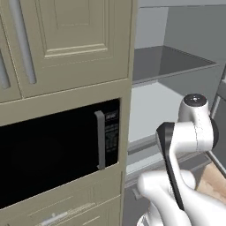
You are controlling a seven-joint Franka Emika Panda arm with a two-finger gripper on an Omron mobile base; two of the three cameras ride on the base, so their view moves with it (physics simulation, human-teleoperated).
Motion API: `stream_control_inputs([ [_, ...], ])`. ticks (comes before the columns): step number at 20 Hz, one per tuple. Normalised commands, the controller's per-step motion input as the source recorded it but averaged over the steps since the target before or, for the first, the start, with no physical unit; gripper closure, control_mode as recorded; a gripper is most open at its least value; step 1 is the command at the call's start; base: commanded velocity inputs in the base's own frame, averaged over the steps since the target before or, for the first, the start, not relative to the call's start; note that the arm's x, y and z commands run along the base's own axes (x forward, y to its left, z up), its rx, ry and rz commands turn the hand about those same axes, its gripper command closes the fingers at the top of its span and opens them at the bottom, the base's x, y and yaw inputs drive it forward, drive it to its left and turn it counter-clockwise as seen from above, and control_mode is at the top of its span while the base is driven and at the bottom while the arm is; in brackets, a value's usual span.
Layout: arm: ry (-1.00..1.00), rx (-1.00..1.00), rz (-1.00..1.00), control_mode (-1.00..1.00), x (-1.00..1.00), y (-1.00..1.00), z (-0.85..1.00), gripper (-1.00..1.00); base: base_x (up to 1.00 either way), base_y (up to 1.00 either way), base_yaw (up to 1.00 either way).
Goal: Open the fridge, grab two sodas, and place both sodas inside the bowl with ice on the dining counter.
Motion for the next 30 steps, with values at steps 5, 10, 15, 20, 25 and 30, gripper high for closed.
stream_control_inputs([
  [5,0.0,0.0,0.0,1.0,0.0,0.0,0.0,-1.0,0.62,-0.21,-0.06],
  [10,0.0,0.0,0.0,1.0,0.0,0.0,0.0,-1.0,0.22,-0.67,0.06],
  [15,0.0,0.0,0.0,1.0,0.0,0.0,0.0,-1.0,0.59,-0.41,0.11],
  [20,-0.06,0.0,0.06,-1.0,0.08,-0.03,0.02,-1.0,0.51,-0.17,0.14],
  [25,-0.32,-0.01,0.38,-1.0,0.12,-0.11,0.46,-1.0,0.0,0.0,0.0],
  [30,-0.29,-0.09,0.34,-1.0,0.08,-0.02,0.83,-1.0,0.0,0.0,0.0],
])
